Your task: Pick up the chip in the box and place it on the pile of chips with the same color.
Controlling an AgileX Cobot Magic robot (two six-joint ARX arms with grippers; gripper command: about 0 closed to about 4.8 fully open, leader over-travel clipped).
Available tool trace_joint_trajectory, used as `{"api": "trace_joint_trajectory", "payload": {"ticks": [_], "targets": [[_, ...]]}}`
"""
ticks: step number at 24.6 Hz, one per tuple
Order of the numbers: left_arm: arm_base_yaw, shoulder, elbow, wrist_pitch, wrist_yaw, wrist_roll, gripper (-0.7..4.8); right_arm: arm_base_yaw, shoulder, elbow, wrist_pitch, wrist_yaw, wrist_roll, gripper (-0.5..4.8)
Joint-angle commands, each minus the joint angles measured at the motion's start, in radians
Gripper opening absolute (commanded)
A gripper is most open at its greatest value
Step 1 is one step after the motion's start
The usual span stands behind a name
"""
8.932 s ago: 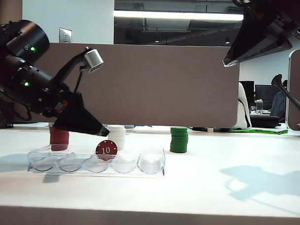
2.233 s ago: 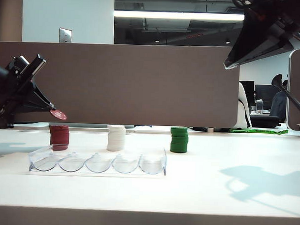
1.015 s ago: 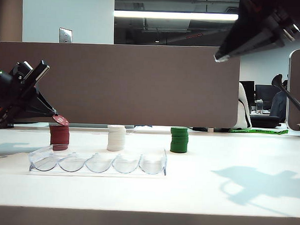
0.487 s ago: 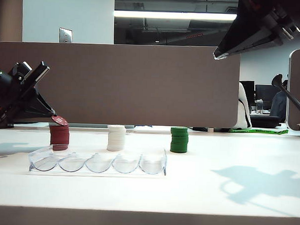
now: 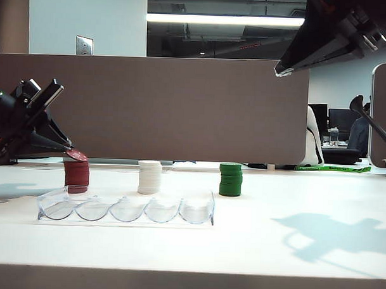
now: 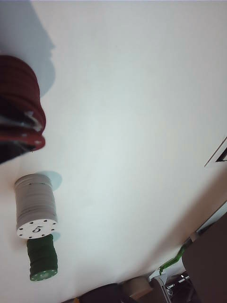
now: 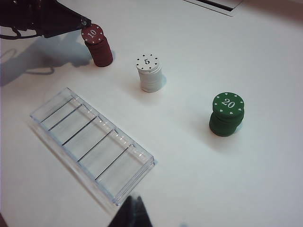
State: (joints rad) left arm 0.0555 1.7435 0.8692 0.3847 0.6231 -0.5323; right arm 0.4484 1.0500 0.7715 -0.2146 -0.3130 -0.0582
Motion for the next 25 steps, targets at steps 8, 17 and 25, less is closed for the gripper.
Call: {"api": "trace_joint_trajectory", "payload": {"ticks": [8, 17, 25], "targets": [[0.002, -0.001, 0.001, -0.002, -0.022, 0.006, 0.35, 0.0, -0.002, 0.005, 0.017, 0.0, -0.002, -0.06], [0.007, -0.011, 0.002, 0.103, -0.016, 0.141, -0.06, -0.002, -0.004, 0.005, 0.018, 0.157, -0.026, -0.06], [0.011, -0.096, 0.001, 0.099, -0.037, 0.4, -0.06, -0.003, -0.054, 0.005, 0.041, 0.29, -0.017, -0.06]]}}
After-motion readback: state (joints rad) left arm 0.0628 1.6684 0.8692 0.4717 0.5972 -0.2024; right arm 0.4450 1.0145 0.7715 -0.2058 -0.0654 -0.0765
